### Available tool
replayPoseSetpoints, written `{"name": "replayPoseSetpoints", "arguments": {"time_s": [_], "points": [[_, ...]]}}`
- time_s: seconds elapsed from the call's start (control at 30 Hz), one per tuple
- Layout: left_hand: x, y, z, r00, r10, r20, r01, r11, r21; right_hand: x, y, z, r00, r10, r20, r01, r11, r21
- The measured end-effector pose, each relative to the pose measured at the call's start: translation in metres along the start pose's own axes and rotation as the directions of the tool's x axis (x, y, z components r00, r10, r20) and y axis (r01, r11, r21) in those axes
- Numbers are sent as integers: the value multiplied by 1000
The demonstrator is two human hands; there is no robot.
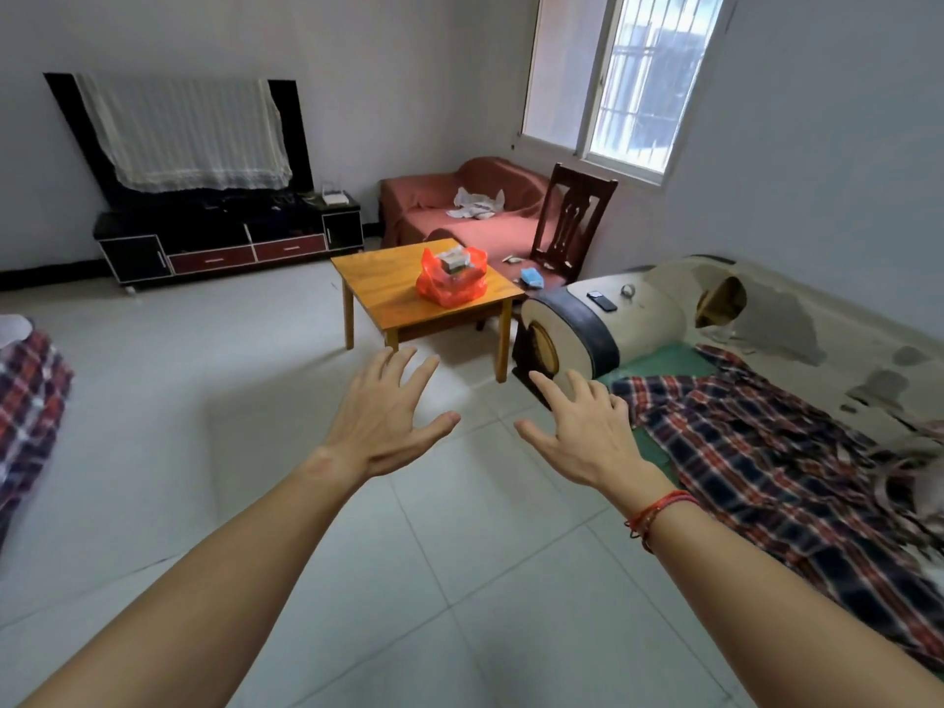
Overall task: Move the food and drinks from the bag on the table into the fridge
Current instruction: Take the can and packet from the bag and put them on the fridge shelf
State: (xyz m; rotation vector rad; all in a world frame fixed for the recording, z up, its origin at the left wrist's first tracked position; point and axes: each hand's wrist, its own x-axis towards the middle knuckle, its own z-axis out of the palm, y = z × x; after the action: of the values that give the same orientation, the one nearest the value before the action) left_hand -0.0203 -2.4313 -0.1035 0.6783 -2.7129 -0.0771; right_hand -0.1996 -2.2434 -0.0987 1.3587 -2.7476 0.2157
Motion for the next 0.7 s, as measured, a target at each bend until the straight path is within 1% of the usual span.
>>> {"name": "replayPoseSetpoints", "arguments": {"time_s": [0.27,0.4,0.5,0.7], "points": [[122,-32,42,1000,-1,7,1,1000,3,134,33,23,1000,1,0,-1,1000,19],[189,-42,70,1000,-28,-9,28,1000,14,208,58,38,1000,-17,-7,17,999,52],[246,-46,89,999,-51,9,51,999,-5,266,79,45,1000,-22,15,21,997,73],[349,-57,121,995,-91,39,91,996,2,378,118,51,999,-27,36,25,998,55]]}}
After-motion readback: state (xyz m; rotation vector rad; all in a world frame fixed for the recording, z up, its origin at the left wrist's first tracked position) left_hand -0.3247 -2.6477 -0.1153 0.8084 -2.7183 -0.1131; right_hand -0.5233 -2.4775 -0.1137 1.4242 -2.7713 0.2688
